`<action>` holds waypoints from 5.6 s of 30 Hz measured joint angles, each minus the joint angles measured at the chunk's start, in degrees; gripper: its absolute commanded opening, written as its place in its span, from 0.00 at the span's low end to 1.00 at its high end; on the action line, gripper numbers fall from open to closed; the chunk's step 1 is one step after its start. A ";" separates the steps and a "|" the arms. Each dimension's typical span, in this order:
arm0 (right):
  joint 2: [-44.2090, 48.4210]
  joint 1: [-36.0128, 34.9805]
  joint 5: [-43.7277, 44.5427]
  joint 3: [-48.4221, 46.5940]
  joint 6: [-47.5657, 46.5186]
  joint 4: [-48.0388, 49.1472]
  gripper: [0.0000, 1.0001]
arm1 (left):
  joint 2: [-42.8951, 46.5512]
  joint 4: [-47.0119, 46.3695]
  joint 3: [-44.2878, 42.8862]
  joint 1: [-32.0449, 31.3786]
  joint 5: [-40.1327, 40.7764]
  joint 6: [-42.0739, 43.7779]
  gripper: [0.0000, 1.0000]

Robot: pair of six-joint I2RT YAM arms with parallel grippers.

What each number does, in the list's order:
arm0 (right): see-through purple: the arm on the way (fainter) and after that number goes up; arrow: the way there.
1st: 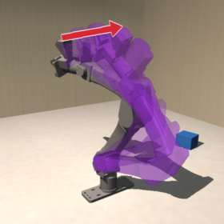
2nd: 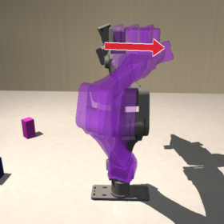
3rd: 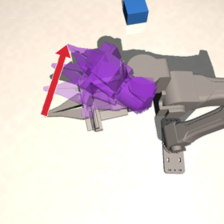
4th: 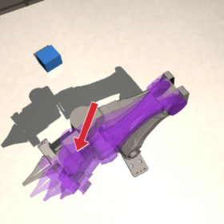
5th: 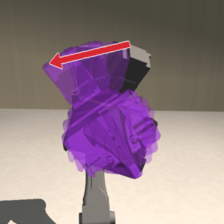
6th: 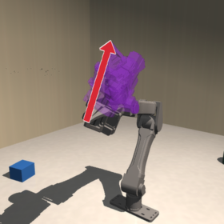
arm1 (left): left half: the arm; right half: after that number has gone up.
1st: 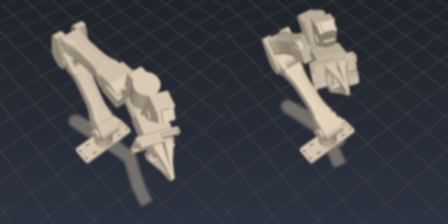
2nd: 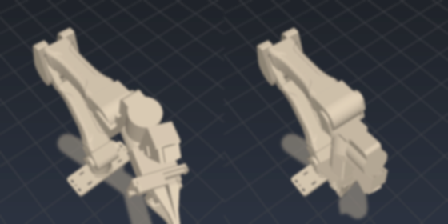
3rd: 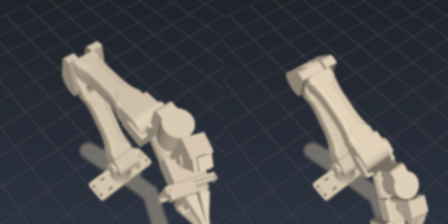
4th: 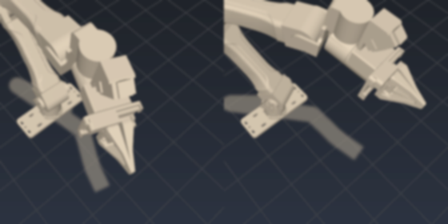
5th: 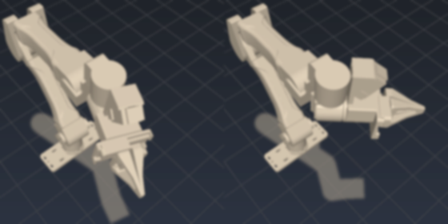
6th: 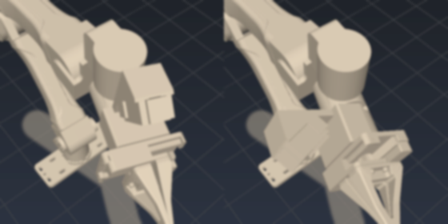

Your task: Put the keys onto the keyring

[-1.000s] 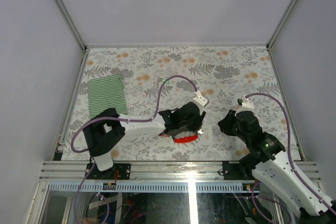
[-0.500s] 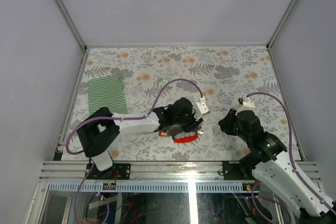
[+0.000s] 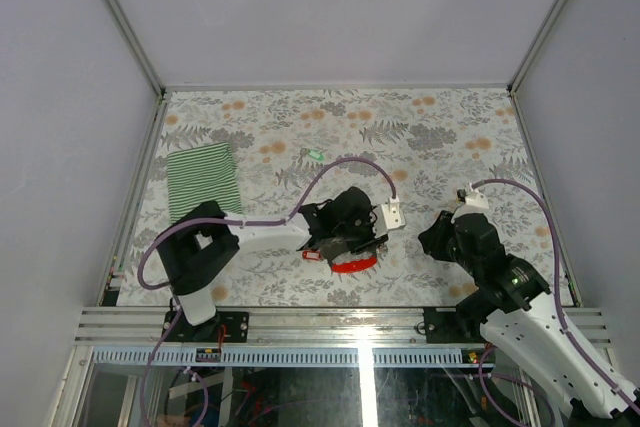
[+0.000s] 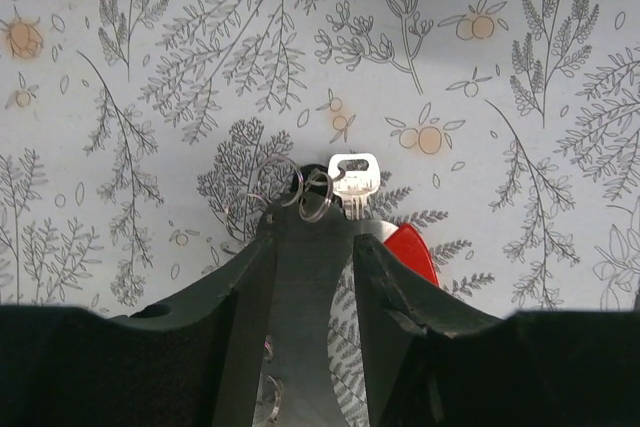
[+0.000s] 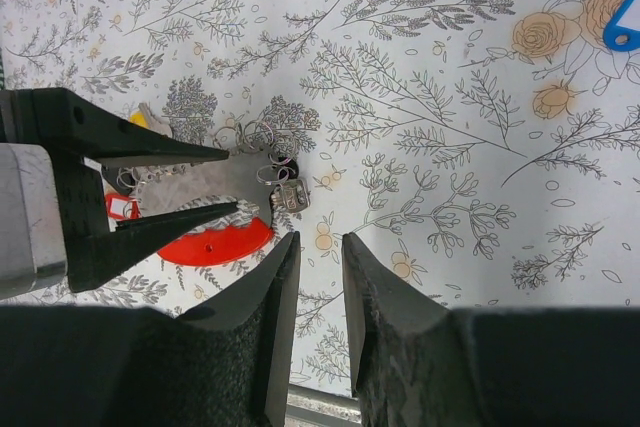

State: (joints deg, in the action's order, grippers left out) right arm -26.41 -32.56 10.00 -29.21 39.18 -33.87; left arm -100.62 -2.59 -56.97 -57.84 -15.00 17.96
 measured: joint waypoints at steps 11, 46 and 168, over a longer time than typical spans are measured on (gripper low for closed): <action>0.46 0.00 -0.02 -0.02 0.35 -0.61 0.30 | -3.43 1.53 -4.44 0.00 -0.59 3.23 0.38; 0.28 0.00 -0.17 -0.02 0.37 -0.55 0.30 | -8.31 7.48 -9.66 0.61 -2.10 5.18 0.06; 9.64 0.00 -12.83 -2.62 -14.49 12.13 0.51 | 24.83 1.03 1.57 3.26 -3.78 -9.40 0.00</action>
State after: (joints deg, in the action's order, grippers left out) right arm -16.78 -32.56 -2.83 -31.83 24.69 -21.74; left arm -75.79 -1.56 -55.40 -54.59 -18.79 8.56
